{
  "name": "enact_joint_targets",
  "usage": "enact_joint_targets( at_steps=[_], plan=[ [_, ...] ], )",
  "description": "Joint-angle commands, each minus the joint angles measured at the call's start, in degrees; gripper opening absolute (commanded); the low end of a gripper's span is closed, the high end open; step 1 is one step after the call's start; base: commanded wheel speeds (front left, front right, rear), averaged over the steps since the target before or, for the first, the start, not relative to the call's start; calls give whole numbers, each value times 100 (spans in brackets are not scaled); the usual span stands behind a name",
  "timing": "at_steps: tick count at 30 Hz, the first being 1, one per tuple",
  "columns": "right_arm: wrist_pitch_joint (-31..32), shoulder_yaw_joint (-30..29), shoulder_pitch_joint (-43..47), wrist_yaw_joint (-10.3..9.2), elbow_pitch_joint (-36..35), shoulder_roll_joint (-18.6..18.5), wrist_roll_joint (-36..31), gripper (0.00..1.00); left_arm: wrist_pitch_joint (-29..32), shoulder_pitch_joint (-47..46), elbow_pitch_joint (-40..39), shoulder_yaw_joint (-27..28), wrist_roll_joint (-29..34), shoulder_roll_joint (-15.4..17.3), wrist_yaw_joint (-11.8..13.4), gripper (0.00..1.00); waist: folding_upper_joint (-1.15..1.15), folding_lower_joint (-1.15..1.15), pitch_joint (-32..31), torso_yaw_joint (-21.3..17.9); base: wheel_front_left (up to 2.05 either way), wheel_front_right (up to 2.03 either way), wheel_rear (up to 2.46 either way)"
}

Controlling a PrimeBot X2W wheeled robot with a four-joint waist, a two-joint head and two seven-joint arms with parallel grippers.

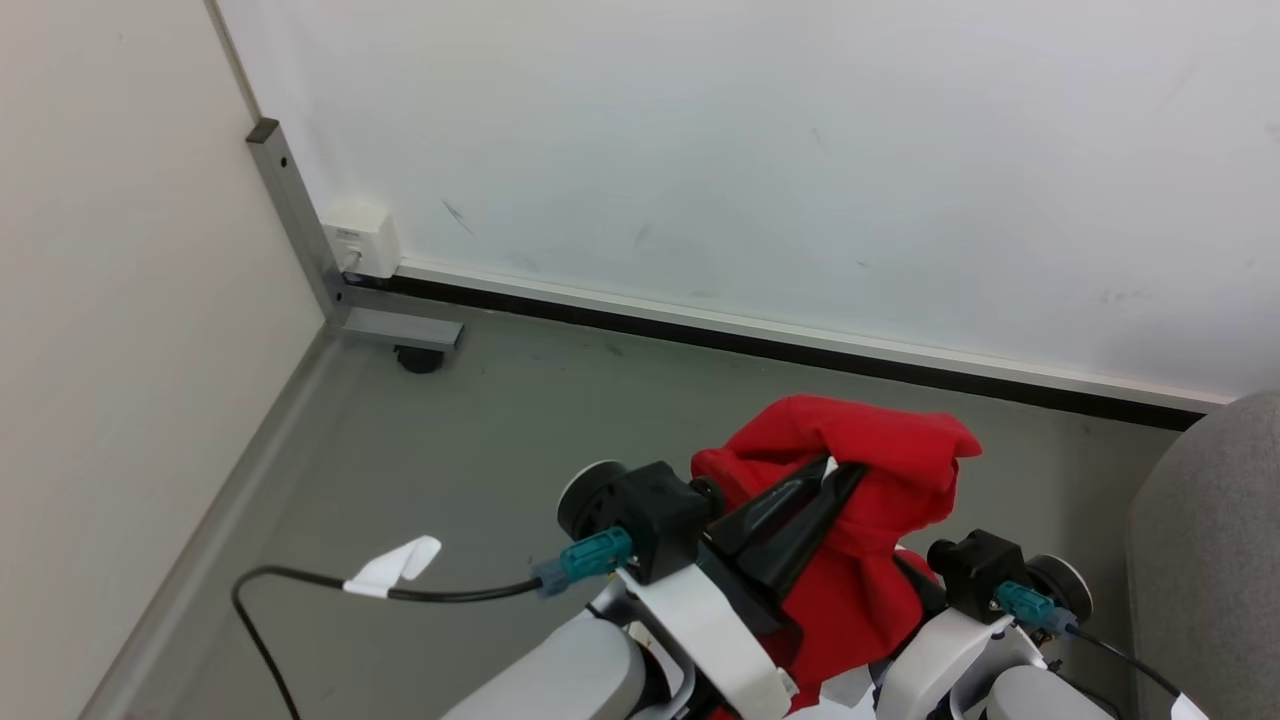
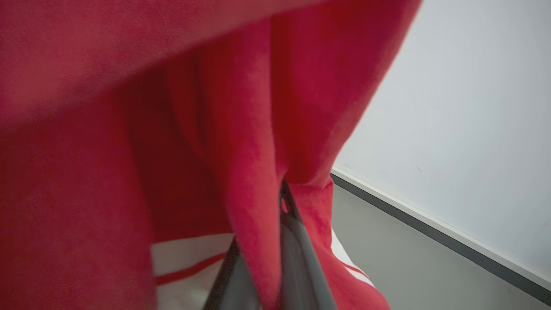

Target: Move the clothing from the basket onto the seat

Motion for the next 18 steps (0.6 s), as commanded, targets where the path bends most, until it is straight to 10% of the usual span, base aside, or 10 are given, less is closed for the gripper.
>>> enact_joint_targets(
  at_steps=[1,15,16,18],
  plan=[
    [1,-39,67,-13,-29,-45,-43,0,-34,-17,-15,24,-49,43,22,0,0,0,1,-14,0,0,0],
    [1,-718,203,-13,-406,-111,-94,0,-73,8,41,115,-80,179,140,0,0,0,97,-401,0,0,0],
    [0,-768,215,-13,-437,-116,-98,0,-72,10,43,121,-83,190,150,11,0,0,108,-453,0,0,0],
    [1,-882,242,-13,-500,-130,-103,0,-77,13,43,116,-76,203,154,99,0,0,126,-561,0,0,0]
  ],
)
